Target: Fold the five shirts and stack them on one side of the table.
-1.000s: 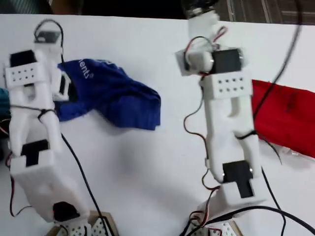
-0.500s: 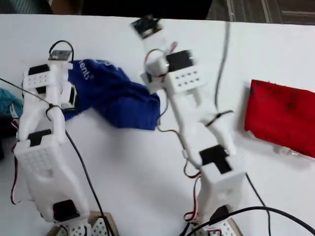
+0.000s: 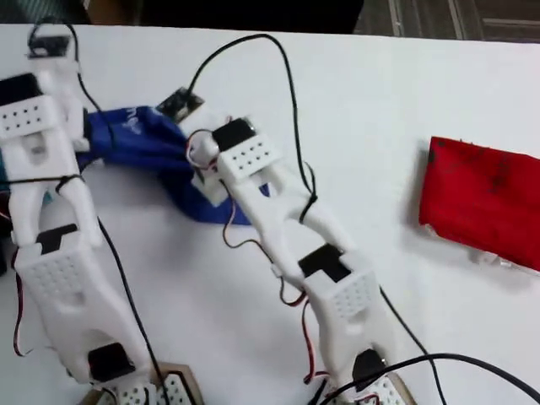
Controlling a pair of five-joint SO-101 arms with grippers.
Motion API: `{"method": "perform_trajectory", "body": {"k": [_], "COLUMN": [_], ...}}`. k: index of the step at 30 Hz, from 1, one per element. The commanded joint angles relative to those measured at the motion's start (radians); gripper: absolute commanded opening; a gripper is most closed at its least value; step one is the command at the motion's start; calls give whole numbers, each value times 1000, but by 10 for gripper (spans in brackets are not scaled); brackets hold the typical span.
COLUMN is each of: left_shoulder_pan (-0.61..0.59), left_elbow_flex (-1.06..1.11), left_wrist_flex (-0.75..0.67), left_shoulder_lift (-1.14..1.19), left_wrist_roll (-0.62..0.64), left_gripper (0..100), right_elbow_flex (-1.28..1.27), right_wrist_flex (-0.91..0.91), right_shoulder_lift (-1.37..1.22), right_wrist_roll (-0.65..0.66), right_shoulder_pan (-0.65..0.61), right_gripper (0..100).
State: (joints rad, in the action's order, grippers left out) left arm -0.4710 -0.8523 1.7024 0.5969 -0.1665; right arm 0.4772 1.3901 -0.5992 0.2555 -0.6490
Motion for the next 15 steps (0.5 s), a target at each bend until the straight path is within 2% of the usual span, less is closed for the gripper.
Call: {"method": "perform_trajectory", "body": {"k": [1,2,8,15], "left_shoulder_pan": [-12,-14,-31,-31], "left_elbow_flex": [-182,-205,-251,-240], "left_wrist_flex": [83,83,83,86], "left_shoulder_lift": [-23,-23,-23,-80], "left_wrist_roll": [8,8,8,9], "left_gripper": [24,24,24,24], "right_elbow_flex": [18,18,114,167], "right_wrist_flex": [-38,-45,47,171], "right_shoulder_lift": [-10,-15,38,248], "right_wrist_roll": [0,0,-2,-2], "right_shoulder_pan": [28,41,127,209], "right_gripper": [62,12,22,22]}}
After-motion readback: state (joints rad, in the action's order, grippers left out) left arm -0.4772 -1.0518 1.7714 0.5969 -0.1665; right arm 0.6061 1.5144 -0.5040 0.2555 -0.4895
